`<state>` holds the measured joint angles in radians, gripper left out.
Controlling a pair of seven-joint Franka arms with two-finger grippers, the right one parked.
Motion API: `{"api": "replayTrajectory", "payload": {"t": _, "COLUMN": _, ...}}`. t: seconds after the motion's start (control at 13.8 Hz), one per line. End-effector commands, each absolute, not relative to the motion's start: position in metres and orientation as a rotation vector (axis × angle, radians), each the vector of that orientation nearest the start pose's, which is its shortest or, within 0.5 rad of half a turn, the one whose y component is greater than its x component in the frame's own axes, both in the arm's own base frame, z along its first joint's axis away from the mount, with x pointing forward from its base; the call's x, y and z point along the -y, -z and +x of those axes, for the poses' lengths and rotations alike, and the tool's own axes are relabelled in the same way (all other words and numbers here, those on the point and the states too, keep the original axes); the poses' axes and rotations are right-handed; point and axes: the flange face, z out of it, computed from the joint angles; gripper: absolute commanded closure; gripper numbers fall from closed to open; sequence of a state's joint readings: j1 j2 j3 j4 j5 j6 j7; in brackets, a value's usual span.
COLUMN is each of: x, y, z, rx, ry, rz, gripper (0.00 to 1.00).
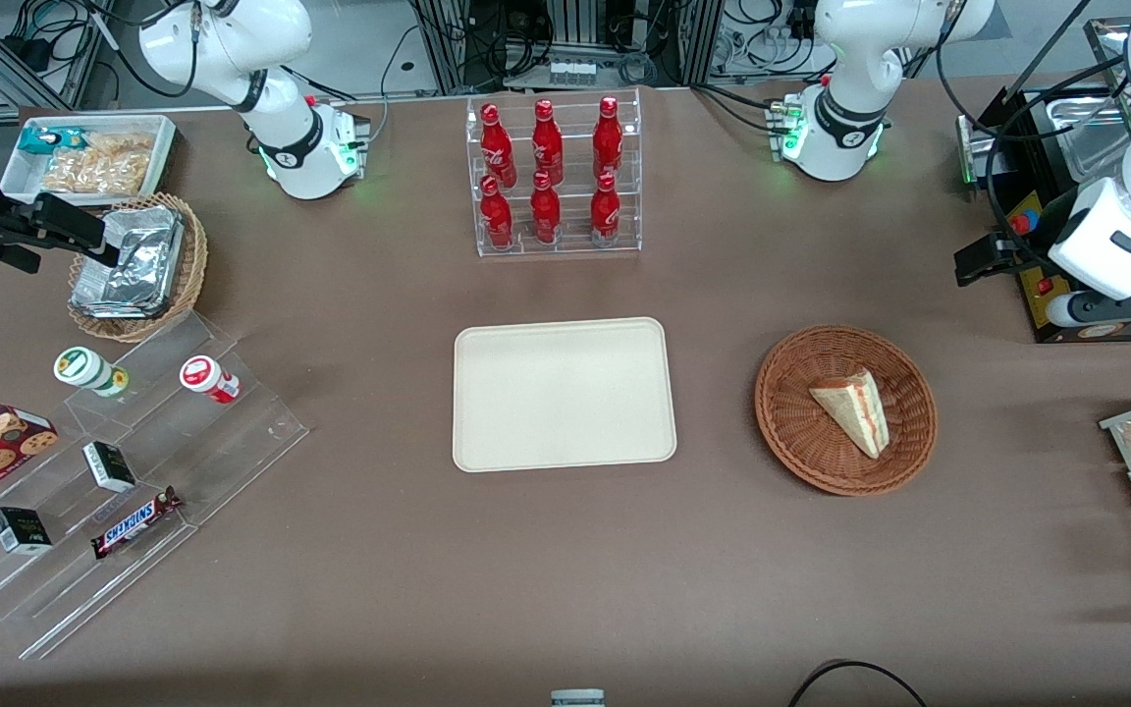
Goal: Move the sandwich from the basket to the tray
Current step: 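Move the open left gripper over the sandwich in the wicker basket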
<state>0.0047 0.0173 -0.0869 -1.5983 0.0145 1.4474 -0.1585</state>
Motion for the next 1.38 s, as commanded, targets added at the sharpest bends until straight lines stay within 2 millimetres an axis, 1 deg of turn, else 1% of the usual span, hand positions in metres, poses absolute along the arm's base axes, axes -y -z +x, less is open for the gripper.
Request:
{"api": "replayTrajectory", "payload": {"t": 0.0, "x": 0.049, "y": -0.598, "z": 0.541, "rx": 0.094, "ry": -0.227, "rz": -3.083, "gripper": 0.0}}
{"api": "replayTrajectory", "payload": {"t": 0.07, "x": 0.05, "y": -0.597, "z": 0.539, "rx": 0.094, "ry": -0.236, "rz": -3.082, "gripper": 0.0}}
{"api": "replayTrajectory", "payload": {"t": 0.22, "x": 0.052, "y": -0.583, "z": 0.541, "rx": 0.088, "ry": -0.282, "rz": -3.074, "gripper": 0.0}}
{"api": "replayTrajectory", "payload": {"t": 0.29, "x": 0.053, "y": -0.567, "z": 0.543, "rx": 0.092, "ry": -0.317, "rz": -3.07, "gripper": 0.0}}
{"api": "replayTrajectory", "payload": {"t": 0.44, "x": 0.054, "y": -0.543, "z": 0.546, "rx": 0.096, "ry": -0.347, "rz": -3.064, "gripper": 0.0}}
{"api": "replayTrajectory", "payload": {"t": 0.58, "x": 0.058, "y": -0.519, "z": 0.544, "rx": 0.087, "ry": -0.349, "rz": -3.062, "gripper": 0.0}}
{"api": "replayTrajectory", "payload": {"t": 0.73, "x": 0.058, "y": -0.487, "z": 0.54, "rx": 0.087, "ry": -0.342, "rz": -3.063, "gripper": 0.0}}
{"api": "replayTrajectory", "payload": {"t": 0.87, "x": 0.059, "y": -0.457, "z": 0.535, "rx": 0.081, "ry": -0.305, "rz": -3.07, "gripper": 0.0}}
{"api": "replayTrajectory", "payload": {"t": 1.02, "x": 0.065, "y": -0.424, "z": 0.53, "rx": 0.075, "ry": -0.261, "rz": -3.077, "gripper": 0.0}}
{"api": "replayTrajectory", "payload": {"t": 1.09, "x": 0.068, "y": -0.41, "z": 0.527, "rx": 0.12, "ry": -0.243, "rz": -3.076, "gripper": 0.0}}
{"api": "replayTrajectory", "payload": {"t": 1.16, "x": 0.073, "y": -0.396, "z": 0.524, "rx": 0.152, "ry": -0.21, "rz": -3.077, "gripper": 0.0}}
{"api": "replayTrajectory", "payload": {"t": 1.31, "x": 0.075, "y": -0.375, "z": 0.519, "rx": 0.161, "ry": -0.146, "rz": -3.09, "gripper": 0.0}}
